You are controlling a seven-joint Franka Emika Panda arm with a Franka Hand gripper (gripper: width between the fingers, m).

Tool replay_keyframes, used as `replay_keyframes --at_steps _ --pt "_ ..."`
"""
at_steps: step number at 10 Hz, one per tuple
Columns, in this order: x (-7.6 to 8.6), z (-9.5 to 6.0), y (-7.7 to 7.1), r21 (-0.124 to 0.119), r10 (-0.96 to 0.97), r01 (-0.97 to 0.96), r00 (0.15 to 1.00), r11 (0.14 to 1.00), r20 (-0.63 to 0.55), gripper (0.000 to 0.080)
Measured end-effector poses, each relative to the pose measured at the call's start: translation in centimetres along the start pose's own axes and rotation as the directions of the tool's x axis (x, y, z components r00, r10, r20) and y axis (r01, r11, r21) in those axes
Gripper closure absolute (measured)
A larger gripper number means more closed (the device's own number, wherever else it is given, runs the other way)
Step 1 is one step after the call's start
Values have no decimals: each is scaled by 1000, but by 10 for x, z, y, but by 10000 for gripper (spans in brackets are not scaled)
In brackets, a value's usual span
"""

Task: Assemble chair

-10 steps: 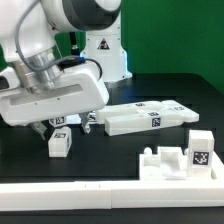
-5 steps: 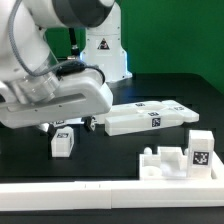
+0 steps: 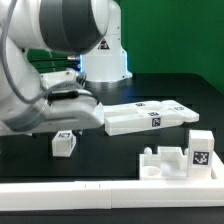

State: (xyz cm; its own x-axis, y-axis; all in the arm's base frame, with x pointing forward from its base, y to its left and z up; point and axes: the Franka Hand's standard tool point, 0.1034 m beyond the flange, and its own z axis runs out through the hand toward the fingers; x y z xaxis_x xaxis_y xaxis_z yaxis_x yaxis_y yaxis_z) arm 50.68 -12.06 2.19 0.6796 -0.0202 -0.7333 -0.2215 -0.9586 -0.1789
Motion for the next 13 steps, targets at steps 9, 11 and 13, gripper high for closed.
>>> replay_keyframes --at_steps 9,11,13 --pt "9 5 -8 -31 280 -278 950 960 139 151" --pt "13 9 -11 -33 285 -284 950 958 129 151" --pt "15 9 -10 -34 286 -284 951 958 119 161"
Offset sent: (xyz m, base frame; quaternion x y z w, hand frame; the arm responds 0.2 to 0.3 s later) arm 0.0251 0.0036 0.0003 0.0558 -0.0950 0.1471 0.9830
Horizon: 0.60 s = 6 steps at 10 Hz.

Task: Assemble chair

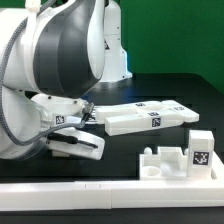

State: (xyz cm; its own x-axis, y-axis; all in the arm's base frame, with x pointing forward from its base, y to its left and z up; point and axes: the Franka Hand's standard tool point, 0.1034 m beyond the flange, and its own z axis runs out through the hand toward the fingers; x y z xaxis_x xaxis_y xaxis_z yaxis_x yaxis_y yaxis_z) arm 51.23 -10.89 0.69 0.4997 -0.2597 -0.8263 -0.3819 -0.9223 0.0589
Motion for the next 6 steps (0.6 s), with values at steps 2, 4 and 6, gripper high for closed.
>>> replay_keyframes --at_steps 2,4,6 --pt "4 -4 -1 2 -2 2 999 1000 -39 419" --pt "9 -16 -8 4 -9 10 989 1000 -149 515" --pt "-5 -30 -19 18 -15 21 951 1000 -307 516"
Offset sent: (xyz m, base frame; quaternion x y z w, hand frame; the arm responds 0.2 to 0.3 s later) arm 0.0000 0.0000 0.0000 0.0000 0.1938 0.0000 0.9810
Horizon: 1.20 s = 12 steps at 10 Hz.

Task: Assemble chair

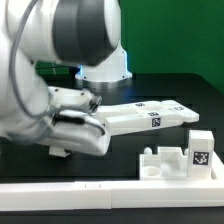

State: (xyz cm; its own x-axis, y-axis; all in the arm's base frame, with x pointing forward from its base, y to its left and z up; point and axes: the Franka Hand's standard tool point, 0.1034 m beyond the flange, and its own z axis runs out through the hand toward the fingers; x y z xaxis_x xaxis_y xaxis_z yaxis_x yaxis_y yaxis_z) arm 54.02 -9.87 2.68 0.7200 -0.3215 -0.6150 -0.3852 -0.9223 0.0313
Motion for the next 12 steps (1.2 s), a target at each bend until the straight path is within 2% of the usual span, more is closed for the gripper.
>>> replay_keyframes --at_steps 2,4,5,6,7,9,10,11,12 --pt "-16 -34 -15 18 -2 4 995 1000 -99 515" --pt "-29 -90 -41 35 -27 37 969 999 -247 515" --pt "-30 -102 -45 41 -35 51 946 998 -321 515" --pt "-23 -96 -40 42 -40 64 906 997 -421 515" --pt "-26 -91 -41 46 -33 62 878 997 -477 515" --pt "-21 -98 -48 50 -23 65 806 997 -592 515" --pt "-22 -105 -74 58 -14 73 735 996 -677 515" --pt "-30 -111 -103 53 -32 102 686 993 -727 515" --pt "-31 -127 -124 45 -48 139 596 989 -802 515"
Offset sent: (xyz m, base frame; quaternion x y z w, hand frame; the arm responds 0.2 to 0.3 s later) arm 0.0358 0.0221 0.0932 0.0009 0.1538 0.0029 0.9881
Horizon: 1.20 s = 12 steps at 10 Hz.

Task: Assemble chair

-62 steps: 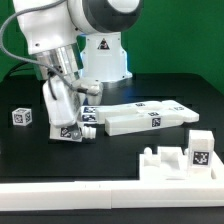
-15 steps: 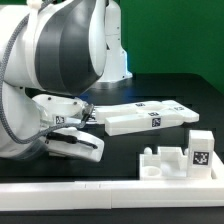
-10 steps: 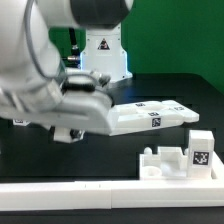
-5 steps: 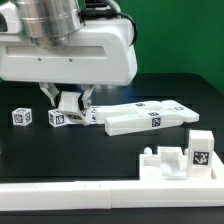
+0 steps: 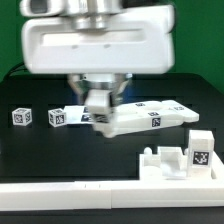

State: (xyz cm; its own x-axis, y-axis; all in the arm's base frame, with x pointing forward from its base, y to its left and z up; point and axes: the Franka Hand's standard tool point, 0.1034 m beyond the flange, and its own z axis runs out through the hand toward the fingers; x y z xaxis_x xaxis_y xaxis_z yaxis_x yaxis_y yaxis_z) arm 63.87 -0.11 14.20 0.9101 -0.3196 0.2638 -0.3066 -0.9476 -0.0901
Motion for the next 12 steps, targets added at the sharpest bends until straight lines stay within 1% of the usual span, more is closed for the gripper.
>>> replay_keyframes --at_steps 1,2,4,5,6,7,8,9,12 --pt "5 -5 -11 17 -17 19 994 1000 -106 515" --pt "-5 1 -4 10 -17 18 990 1000 -142 515" --pt "-1 1 -9 19 -34 42 955 999 -293 515" --pt "-6 5 -10 16 -37 43 960 999 -279 515" --pt "-18 11 -29 33 -27 40 952 999 -306 515" --pt "-26 19 -39 11 -81 89 943 996 -323 515" --pt "-23 24 -35 -11 -106 108 940 994 -324 515" --pt "-19 26 -31 -23 -123 123 937 992 -326 515" --pt "-13 33 -31 -32 -133 130 935 991 -328 515"
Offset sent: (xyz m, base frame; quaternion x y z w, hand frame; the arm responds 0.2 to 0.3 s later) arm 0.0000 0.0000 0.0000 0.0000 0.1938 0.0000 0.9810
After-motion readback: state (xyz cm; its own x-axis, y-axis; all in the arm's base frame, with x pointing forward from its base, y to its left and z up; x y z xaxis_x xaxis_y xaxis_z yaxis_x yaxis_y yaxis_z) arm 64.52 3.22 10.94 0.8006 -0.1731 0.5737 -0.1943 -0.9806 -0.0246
